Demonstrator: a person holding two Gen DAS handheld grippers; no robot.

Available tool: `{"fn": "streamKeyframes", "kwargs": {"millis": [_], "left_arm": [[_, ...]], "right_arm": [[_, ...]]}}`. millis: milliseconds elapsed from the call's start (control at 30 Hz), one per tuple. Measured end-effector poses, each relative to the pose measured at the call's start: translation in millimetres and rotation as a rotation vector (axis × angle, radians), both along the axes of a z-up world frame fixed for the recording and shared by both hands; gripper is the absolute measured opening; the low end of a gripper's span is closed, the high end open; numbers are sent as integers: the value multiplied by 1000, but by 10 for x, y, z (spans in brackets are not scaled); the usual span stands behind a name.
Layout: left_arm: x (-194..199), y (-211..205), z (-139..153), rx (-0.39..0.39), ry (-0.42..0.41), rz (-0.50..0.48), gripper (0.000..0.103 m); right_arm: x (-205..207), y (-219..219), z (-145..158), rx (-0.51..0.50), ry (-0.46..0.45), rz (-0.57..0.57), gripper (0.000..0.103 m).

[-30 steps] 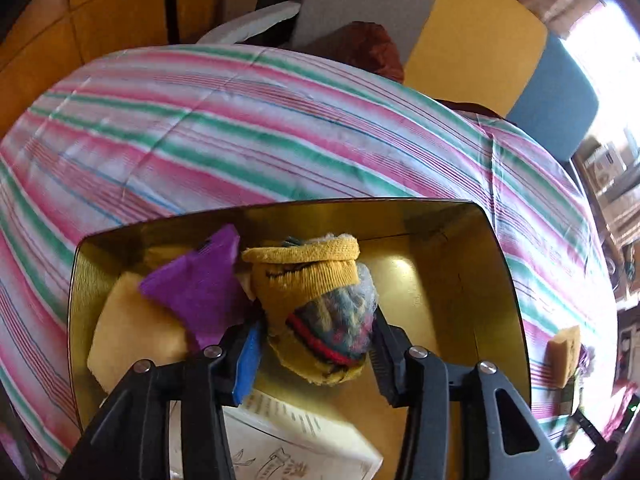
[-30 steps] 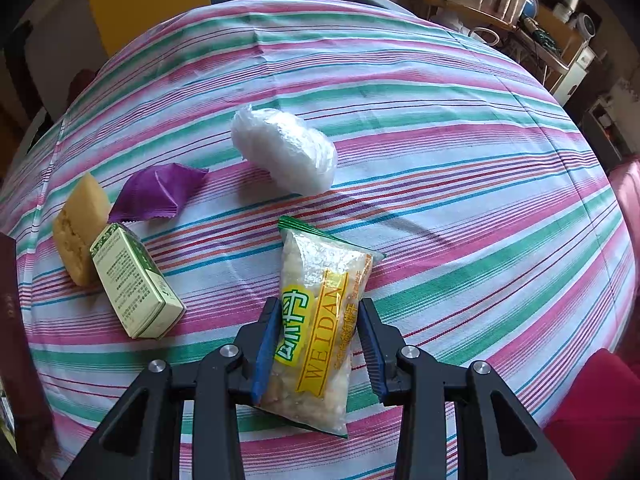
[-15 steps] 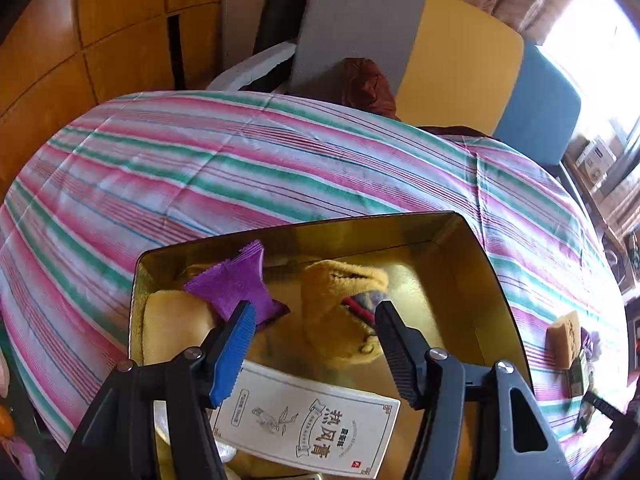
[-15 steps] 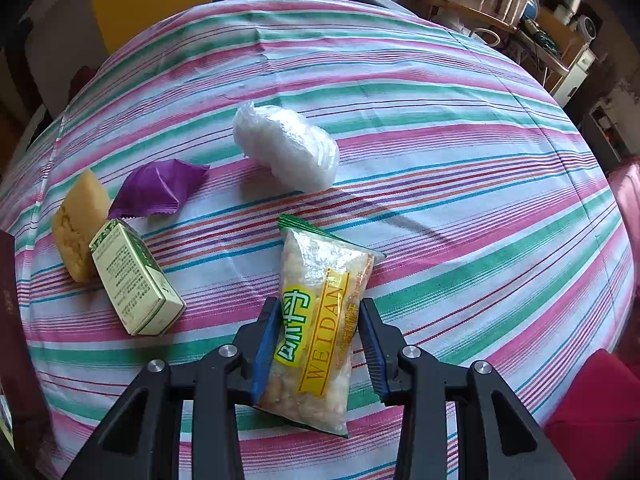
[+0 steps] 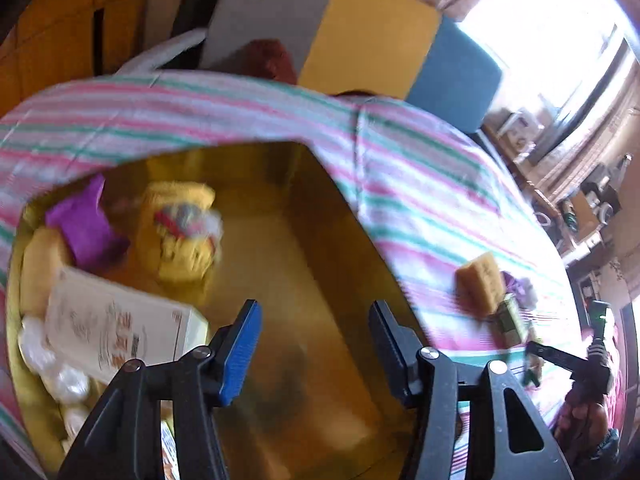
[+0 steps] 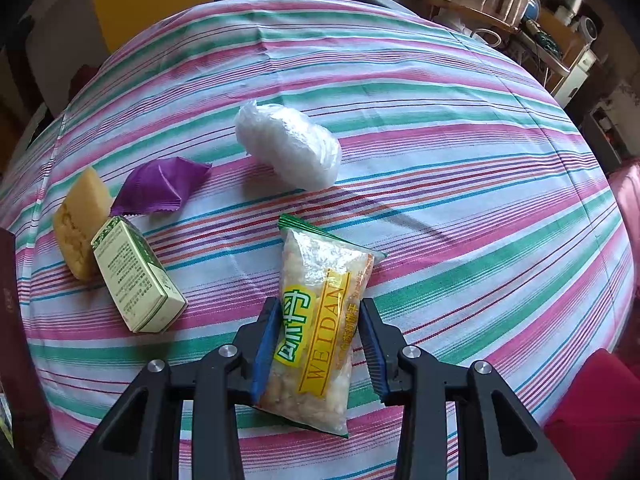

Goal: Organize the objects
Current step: 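Lift the WEIDAN rice bag off the table with the right gripper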

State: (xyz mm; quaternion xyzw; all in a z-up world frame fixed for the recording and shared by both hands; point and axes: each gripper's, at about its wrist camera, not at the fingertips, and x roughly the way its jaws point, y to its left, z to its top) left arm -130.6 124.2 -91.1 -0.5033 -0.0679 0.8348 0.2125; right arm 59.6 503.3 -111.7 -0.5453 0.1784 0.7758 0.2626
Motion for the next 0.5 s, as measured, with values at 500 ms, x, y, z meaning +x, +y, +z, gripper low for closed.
{"fn": "streamKeyframes", "kwargs": {"millis": [500], "left_arm": [[528,-619,-149,-32,-24,94,54]], "right_arm": [[8,9,3,1,1,13,40]]}}
